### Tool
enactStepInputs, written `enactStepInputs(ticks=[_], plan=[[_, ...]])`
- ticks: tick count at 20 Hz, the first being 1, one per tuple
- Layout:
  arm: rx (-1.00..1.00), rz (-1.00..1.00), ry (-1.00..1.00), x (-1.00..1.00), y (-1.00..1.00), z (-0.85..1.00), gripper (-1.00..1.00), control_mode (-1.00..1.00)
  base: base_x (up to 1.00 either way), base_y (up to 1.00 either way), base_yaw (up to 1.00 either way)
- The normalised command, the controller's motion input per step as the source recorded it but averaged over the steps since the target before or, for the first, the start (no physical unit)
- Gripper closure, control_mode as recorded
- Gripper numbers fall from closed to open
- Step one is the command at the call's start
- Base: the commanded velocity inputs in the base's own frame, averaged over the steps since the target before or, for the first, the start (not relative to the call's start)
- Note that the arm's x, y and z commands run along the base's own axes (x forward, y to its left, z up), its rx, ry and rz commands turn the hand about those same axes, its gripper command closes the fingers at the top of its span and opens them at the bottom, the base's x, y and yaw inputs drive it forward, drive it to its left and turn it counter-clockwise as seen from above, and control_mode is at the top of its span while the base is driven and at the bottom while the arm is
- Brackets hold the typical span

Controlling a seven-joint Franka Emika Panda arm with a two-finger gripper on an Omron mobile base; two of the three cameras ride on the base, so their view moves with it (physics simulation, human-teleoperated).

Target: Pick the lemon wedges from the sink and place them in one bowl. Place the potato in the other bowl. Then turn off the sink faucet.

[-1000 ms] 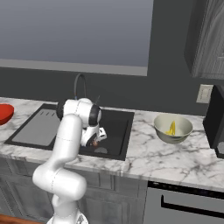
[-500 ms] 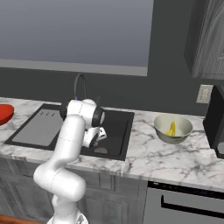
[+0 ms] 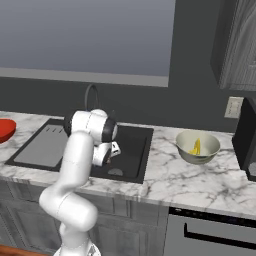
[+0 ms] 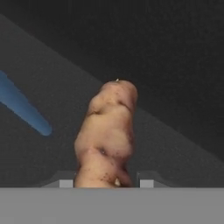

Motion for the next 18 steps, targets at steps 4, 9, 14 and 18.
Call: enactStepInputs(ticks=[4,9,14,18], plan=[[0.0,0.0,0.0,-0.13,-0.02,0.87,1.0,-1.0,0.0,0.0,0.0],[0.0,0.0,0.0,-0.09,-0.21,0.83,1.0,-1.0,0.0,0.0,0.0],[0.0,0.0,0.0,0.0,-0.44,0.87,1.0,-1.0,0.0,0.0,0.0],[0.02,0.0,0.0,-0.07,-0.54,0.86,1.0,-1.0,0.0,0.0,0.0]])
